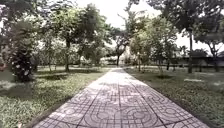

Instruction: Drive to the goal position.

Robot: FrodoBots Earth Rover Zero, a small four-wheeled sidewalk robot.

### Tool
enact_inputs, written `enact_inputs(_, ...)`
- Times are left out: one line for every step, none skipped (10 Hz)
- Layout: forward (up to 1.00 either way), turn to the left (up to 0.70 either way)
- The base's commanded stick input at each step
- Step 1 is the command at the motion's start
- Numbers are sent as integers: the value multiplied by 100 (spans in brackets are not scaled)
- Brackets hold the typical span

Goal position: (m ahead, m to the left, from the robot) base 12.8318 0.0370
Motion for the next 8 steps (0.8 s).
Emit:
enact_inputs(0,0)
enact_inputs(0,0)
enact_inputs(63,0)
enact_inputs(70,0)
enact_inputs(70,0)
enact_inputs(70,0)
enact_inputs(70,0)
enact_inputs(70,0)
